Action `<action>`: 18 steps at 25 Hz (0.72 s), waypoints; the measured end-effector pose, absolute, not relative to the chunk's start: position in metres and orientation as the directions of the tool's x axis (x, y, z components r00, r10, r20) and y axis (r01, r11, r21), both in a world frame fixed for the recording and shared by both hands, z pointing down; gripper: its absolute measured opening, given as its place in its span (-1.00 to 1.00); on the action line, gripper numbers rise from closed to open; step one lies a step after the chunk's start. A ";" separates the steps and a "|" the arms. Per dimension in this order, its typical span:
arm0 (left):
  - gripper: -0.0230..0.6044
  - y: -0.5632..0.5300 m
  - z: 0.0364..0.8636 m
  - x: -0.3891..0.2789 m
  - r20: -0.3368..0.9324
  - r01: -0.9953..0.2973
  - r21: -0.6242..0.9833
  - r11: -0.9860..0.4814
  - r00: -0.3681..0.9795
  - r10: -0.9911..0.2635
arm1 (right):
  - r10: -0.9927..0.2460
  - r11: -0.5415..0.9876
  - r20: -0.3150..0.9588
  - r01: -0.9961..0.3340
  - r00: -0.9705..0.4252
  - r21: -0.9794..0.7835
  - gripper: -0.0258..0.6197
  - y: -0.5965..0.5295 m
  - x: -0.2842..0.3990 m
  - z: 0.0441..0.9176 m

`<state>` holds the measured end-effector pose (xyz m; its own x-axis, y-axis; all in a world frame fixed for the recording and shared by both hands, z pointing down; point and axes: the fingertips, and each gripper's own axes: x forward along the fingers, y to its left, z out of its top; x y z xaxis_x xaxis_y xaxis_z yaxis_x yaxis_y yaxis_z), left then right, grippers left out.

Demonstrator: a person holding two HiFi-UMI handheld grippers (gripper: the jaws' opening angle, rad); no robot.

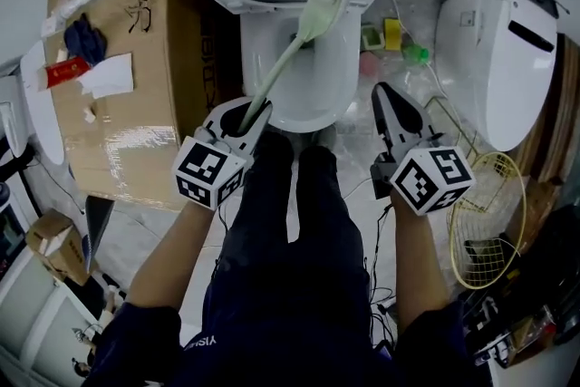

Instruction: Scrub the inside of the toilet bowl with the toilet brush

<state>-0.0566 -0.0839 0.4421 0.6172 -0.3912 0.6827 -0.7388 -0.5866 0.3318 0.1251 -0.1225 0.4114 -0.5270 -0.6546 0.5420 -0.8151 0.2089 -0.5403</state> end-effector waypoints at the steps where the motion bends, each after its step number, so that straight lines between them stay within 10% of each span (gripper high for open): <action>1: -0.76 -0.084 0.453 -0.059 0.691 -0.737 0.336 -0.586 0.616 -0.378 | -0.653 0.199 0.548 -0.817 -0.522 -0.541 -0.91 -0.123 0.123 0.420; 18: -0.76 -0.074 0.634 -0.088 0.811 -0.717 0.343 -0.607 0.552 -0.193 | -0.605 0.045 0.646 -0.829 -0.466 -0.557 -0.91 -0.095 0.110 0.563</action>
<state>-0.0878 -0.0736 0.6344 0.5518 -0.1934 0.8112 -0.7167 -0.6074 0.3427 0.1104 -0.0951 0.5627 -0.4658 -0.6052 0.6455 -0.8294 0.0446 -0.5568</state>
